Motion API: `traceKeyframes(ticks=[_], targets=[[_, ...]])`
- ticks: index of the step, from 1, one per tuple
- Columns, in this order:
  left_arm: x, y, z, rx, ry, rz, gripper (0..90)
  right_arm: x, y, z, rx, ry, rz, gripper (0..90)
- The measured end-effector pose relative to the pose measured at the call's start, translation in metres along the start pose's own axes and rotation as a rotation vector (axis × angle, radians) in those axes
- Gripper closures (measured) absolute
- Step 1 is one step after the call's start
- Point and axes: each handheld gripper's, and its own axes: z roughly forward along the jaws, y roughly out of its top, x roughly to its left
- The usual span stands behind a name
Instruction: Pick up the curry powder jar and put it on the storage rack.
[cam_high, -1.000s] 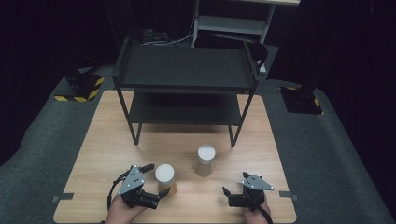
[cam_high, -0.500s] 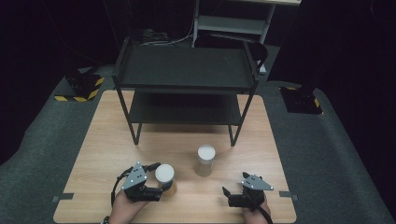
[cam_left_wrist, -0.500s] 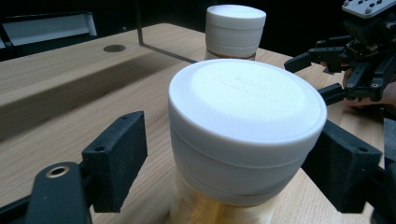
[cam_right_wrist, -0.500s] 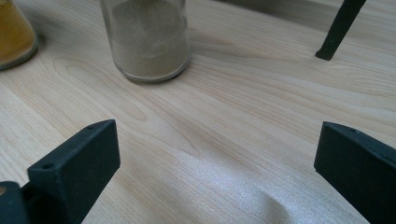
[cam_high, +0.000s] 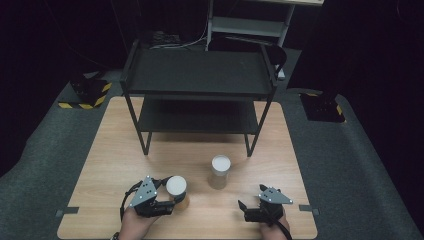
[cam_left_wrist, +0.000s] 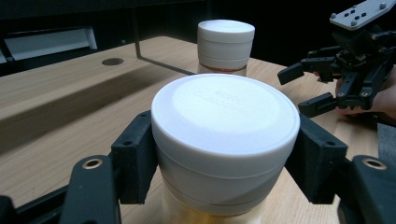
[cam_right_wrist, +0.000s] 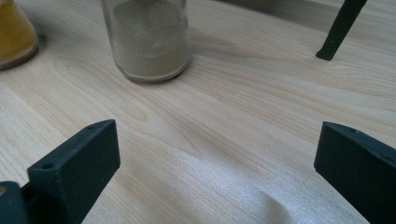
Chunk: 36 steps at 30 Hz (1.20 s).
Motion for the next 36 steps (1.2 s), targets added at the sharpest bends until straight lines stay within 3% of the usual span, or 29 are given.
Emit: traceKeyframes(ticks=[7, 12, 16, 28, 36], targets=[[-0.002, 0.002, -0.002, 0.004, 0.022, 0.003, 33.6, 0.000, 0.000, 0.000, 0.001, 0.001, -0.002, 0.0], [0.002, 0.003, -0.005, -0.008, 0.015, -0.027, 33.5, 0.000, 0.000, 0.000, 0.002, 0.000, 0.000, 0.0], [0.003, 0.005, -0.008, -0.019, 0.017, -0.029, 33.6, 0.000, 0.000, 0.000, 0.002, -0.001, 0.000, 0.0], [0.006, 0.019, -0.020, -0.057, 0.059, -0.040, 33.6, 0.000, 0.000, 0.000, -0.001, 0.000, 0.003, 0.0], [0.008, 0.037, -0.028, -0.067, 0.087, -0.021, 33.6, 0.000, 0.000, 0.000, -0.001, -0.002, 0.002, 0.0]])
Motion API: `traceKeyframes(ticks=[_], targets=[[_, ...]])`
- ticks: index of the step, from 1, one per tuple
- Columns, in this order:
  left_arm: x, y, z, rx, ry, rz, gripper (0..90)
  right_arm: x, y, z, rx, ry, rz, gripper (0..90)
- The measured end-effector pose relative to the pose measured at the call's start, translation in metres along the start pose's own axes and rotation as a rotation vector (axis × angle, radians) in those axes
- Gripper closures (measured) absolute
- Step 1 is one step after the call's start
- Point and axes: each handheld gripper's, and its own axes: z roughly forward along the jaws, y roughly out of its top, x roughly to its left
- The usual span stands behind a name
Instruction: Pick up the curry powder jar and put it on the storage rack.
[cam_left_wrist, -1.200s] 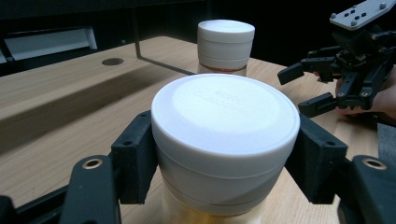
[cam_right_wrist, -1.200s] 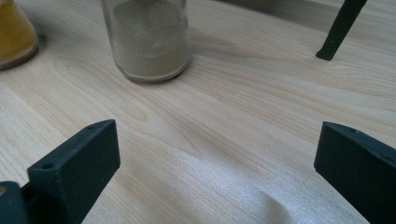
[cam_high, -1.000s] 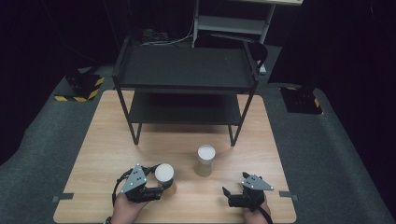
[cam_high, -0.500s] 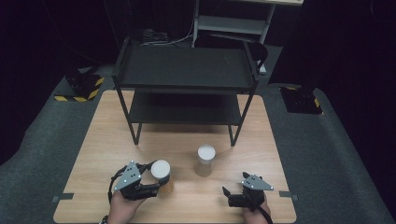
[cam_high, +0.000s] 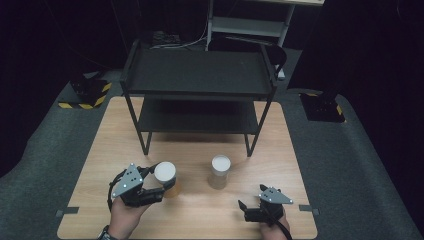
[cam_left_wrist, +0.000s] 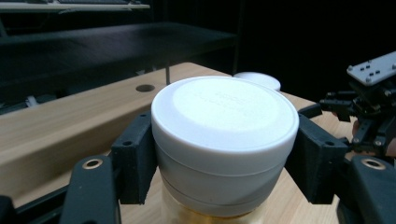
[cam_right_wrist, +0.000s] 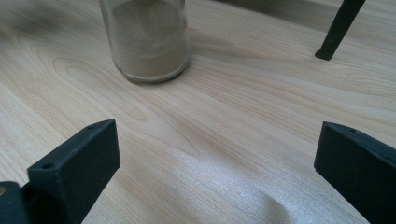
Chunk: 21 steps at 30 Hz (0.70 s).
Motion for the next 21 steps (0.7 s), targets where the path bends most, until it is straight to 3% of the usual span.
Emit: traceKeyframes(ticks=[10, 21], targets=[[0.005, 0.021, -0.007, -0.030, 0.030, 0.008, 33.6, -0.001, 0.000, 0.000, -0.001, 0.005, 0.004, 0.0], [0.013, 0.057, -0.012, -0.059, 0.074, 0.027, 33.6, -0.002, -0.001, 0.000, -0.004, 0.007, 0.006, 0.0]])
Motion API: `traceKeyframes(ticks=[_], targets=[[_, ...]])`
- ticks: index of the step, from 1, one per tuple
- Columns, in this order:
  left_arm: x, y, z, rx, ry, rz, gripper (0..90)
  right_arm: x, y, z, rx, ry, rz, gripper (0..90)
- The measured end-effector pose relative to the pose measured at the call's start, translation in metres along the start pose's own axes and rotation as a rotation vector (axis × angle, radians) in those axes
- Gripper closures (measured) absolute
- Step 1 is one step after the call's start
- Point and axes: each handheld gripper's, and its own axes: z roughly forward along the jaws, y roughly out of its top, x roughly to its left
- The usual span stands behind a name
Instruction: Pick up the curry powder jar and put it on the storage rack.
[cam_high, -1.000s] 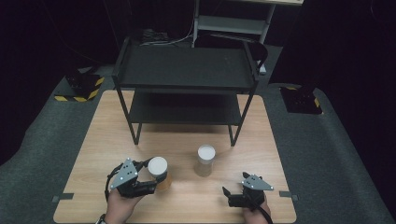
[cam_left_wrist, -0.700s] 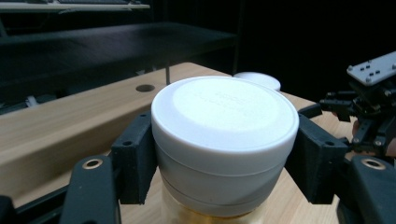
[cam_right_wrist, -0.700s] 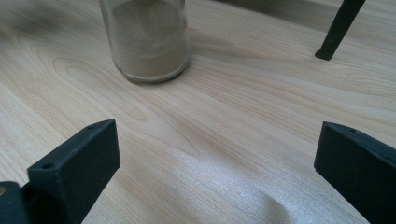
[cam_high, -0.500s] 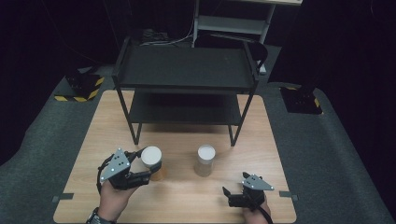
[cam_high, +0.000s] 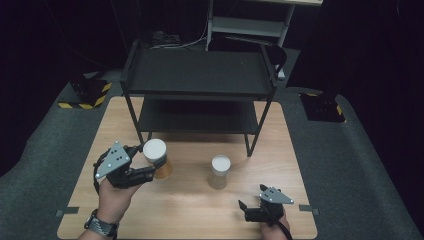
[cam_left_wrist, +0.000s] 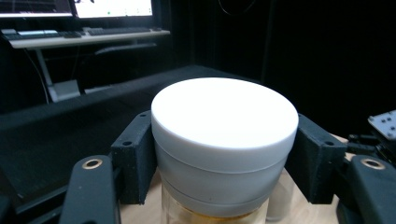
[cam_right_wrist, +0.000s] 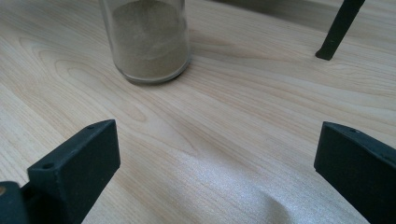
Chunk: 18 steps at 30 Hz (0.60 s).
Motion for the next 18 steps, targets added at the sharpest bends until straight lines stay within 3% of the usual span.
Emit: traceKeyframes(ticks=[18], targets=[[0.014, 0.042, 0.001, -0.045, 0.028, 0.018, 33.6, -0.001, 0.000, 0.000, -0.001, 0.001, 0.003, 0.0]])
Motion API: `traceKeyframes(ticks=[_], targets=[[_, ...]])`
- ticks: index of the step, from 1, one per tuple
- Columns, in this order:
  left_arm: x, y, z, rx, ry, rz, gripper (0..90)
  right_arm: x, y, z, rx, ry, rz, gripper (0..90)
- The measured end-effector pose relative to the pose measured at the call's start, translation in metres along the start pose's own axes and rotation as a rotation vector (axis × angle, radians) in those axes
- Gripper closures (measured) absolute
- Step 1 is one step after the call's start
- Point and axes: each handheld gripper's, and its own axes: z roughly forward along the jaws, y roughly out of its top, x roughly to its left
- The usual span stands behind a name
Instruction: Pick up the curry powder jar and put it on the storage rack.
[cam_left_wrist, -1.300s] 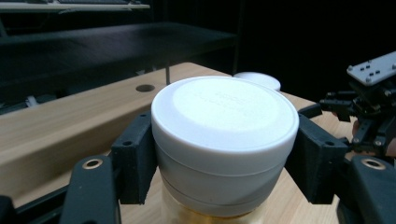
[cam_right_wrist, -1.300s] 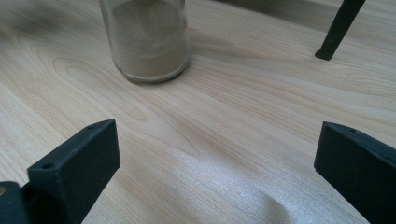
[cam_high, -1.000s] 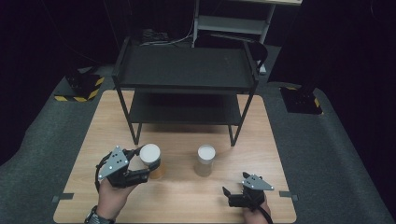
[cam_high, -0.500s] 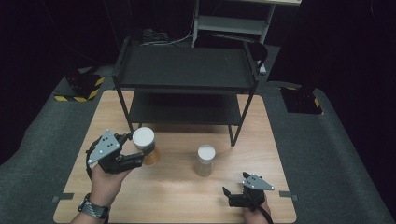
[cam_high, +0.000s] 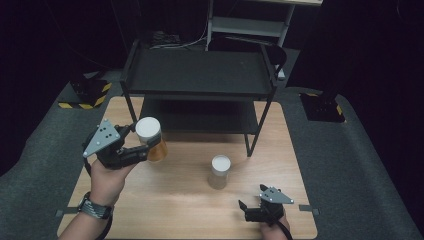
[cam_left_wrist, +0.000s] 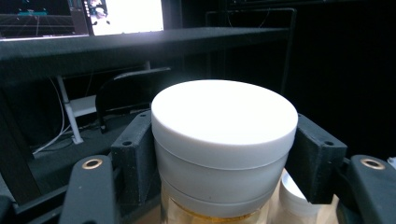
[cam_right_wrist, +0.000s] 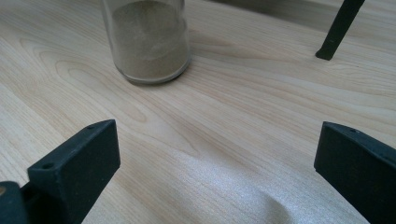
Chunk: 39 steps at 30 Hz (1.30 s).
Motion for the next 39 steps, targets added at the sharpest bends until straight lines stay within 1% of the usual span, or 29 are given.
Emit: traceKeyframes(ticks=[4, 6, 10, 12, 14, 19, 22, 23, 24, 28, 29, 30, 35, 36, 39], targets=[[0.005, 0.011, 0.004, -0.015, 0.000, -0.016, 33.6, 0.000, -0.001, 0.000, -0.003, 0.000, 0.002, 0.0], [0.005, 0.012, 0.004, -0.018, 0.002, -0.018, 33.7, 0.000, -0.001, 0.000, -0.003, 0.001, 0.004, 0.0], [0.007, 0.025, 0.006, -0.027, 0.012, -0.011, 33.7, -0.001, -0.001, 0.000, -0.003, 0.002, 0.002, 0.0], [0.008, 0.035, 0.006, -0.033, 0.019, 0.000, 33.6, 0.000, -0.001, 0.000, -0.004, 0.001, 0.003, 0.0], [0.008, 0.038, 0.006, -0.034, 0.022, 0.006, 33.6, -0.001, -0.001, 0.000, -0.003, 0.003, 0.003, 0.0], [0.013, 0.051, 0.007, -0.051, 0.026, -0.005, 33.6, -0.001, -0.001, 0.000, -0.003, 0.003, 0.003, 0.0], [0.013, 0.058, 0.008, -0.050, 0.031, 0.002, 33.6, -0.001, -0.001, 0.000, -0.003, 0.003, 0.003, 0.0], [0.014, 0.064, 0.010, -0.054, 0.031, 0.002, 33.7, -0.001, -0.001, 0.000, -0.004, 0.004, 0.002, 0.0], [0.014, 0.064, 0.010, -0.054, 0.031, 0.002, 33.7, -0.001, -0.001, 0.000, -0.004, 0.004, 0.002, 0.0], [0.015, 0.072, 0.012, -0.062, 0.030, -0.003, 33.7, -0.001, -0.001, 0.000, -0.004, 0.003, 0.001, 0.0], [0.016, 0.077, 0.014, -0.064, 0.029, -0.005, 33.7, -0.001, -0.001, -0.001, -0.004, 0.003, 0.003, 0.0], [0.016, 0.077, 0.014, -0.064, 0.029, -0.005, 33.7, -0.001, -0.001, -0.001, -0.004, 0.003, 0.003, 0.0], [0.019, 0.091, 0.019, -0.071, 0.035, -0.015, 33.7, -0.001, -0.001, -0.001, -0.007, 0.003, 0.000, 0.0], [0.019, 0.091, 0.019, -0.071, 0.035, -0.015, 33.7, -0.001, -0.001, -0.001, -0.007, 0.004, 0.001, 0.0], [0.019, 0.098, 0.021, -0.077, 0.042, -0.019, 33.6, -0.001, -0.001, -0.001, -0.006, 0.005, 0.003, 0.0]])
